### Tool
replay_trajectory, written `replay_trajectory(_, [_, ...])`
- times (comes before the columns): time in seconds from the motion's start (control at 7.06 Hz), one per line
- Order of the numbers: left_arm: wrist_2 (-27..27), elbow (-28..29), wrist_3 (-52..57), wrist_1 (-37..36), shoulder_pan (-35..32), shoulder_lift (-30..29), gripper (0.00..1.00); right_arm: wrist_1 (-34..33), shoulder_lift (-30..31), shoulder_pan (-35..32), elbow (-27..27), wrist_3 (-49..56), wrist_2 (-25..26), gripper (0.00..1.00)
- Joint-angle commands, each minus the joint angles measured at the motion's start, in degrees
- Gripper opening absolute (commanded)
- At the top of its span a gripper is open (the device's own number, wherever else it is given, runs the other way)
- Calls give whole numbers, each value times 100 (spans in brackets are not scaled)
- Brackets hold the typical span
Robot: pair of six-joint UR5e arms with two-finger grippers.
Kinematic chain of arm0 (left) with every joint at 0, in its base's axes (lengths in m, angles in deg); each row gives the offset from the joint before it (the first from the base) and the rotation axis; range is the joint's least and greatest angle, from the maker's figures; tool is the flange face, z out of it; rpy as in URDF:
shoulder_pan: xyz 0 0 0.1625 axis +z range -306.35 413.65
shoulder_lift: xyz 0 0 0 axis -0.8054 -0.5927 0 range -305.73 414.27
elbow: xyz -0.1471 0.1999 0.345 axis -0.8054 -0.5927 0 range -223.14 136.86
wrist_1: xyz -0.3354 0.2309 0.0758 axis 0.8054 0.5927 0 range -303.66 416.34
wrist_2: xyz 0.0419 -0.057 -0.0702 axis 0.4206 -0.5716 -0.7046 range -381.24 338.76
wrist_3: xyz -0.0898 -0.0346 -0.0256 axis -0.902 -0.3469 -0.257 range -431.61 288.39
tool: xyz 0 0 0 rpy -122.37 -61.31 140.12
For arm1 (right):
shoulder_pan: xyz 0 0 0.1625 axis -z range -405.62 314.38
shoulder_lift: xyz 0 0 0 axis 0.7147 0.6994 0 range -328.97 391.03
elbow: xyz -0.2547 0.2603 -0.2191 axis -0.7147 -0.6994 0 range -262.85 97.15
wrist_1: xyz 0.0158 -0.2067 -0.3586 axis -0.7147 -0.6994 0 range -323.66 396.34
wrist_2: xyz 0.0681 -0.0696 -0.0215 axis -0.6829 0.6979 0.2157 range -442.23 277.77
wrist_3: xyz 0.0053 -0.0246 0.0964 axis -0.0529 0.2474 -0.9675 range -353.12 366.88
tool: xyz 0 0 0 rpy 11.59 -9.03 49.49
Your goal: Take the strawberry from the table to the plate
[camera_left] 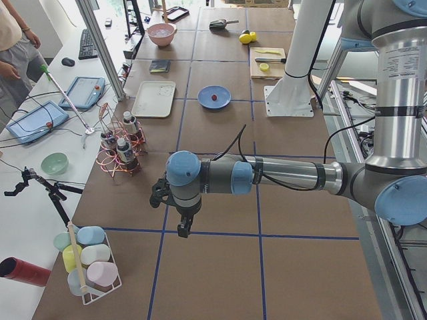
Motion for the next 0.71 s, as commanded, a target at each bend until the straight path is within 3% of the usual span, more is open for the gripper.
replay_trajectory(0.0, [8,-9,-3,3,0,-22,100,0,-1,0,1,-3,5,100])
replay_trajectory(0.57, [8,17,-3,258,0,-39,100,0,-1,0,1,-3,-21,100])
